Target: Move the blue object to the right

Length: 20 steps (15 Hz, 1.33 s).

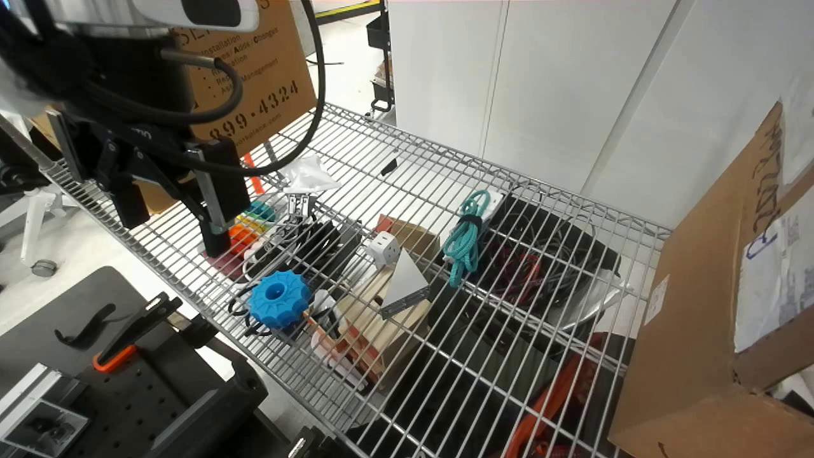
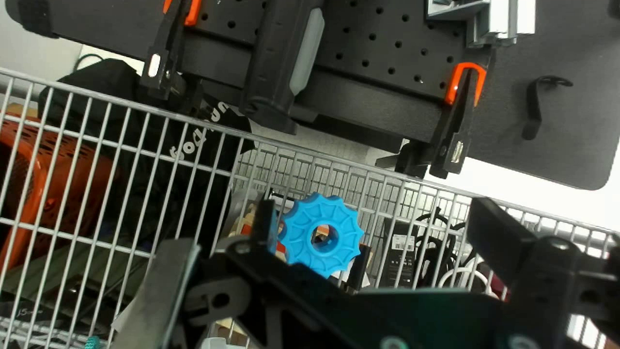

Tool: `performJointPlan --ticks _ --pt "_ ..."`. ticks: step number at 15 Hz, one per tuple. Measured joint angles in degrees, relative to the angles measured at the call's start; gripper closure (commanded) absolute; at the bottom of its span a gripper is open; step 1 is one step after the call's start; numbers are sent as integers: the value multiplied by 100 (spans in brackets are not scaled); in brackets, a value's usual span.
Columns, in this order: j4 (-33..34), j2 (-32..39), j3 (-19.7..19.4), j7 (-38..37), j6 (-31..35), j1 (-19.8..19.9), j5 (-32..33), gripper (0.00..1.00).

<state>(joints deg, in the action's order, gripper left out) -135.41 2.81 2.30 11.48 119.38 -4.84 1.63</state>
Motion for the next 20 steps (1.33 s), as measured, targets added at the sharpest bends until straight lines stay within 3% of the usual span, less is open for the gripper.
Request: performJointPlan --ticks 11,20 --pt "-15 45 -5 53 53 27 -4 0" --pt "-92 931 -59 1196 1665 463 -106 0"
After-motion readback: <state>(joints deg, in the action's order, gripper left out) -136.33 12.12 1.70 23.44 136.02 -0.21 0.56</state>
